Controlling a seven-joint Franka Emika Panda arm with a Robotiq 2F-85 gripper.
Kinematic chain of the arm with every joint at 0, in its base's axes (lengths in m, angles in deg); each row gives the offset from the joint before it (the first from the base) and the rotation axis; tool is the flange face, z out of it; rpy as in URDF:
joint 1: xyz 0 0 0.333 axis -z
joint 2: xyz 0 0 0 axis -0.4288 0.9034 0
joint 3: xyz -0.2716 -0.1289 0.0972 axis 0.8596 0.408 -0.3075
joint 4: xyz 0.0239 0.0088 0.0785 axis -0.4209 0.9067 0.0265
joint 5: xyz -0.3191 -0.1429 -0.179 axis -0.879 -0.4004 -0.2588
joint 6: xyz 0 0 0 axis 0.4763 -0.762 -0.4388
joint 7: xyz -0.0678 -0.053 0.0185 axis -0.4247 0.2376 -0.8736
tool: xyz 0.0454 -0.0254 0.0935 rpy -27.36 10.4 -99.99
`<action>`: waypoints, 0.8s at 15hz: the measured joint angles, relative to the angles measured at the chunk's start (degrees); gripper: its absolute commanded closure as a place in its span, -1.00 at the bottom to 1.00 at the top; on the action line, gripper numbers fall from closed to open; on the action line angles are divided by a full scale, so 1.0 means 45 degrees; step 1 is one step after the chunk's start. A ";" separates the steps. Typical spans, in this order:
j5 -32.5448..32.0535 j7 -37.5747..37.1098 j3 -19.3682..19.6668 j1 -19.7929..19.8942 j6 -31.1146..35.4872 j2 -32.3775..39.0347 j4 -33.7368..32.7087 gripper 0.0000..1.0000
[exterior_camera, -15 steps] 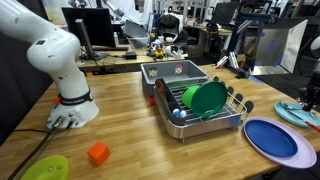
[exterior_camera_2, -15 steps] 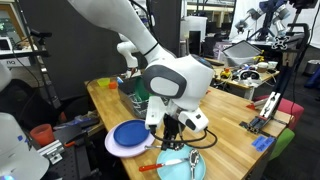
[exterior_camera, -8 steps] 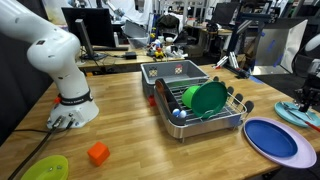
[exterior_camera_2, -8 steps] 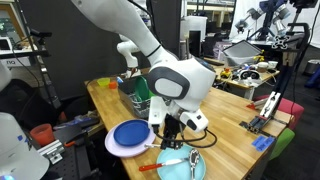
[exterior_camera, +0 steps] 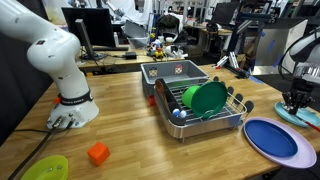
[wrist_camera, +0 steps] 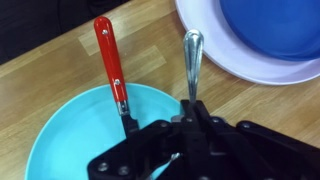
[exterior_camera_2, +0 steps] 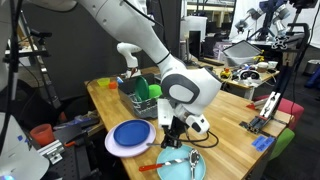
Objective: Pick the spoon and put it on the light blue plate
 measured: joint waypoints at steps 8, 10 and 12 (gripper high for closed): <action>-0.0001 -0.0107 0.0015 0.0259 -0.0837 0.1502 -0.1455 0.97; -0.0001 -0.0107 0.0015 0.0357 -0.1034 0.1704 -0.1806 0.38; -0.0001 -0.0107 0.0015 0.0387 -0.1179 0.1838 -0.2056 0.31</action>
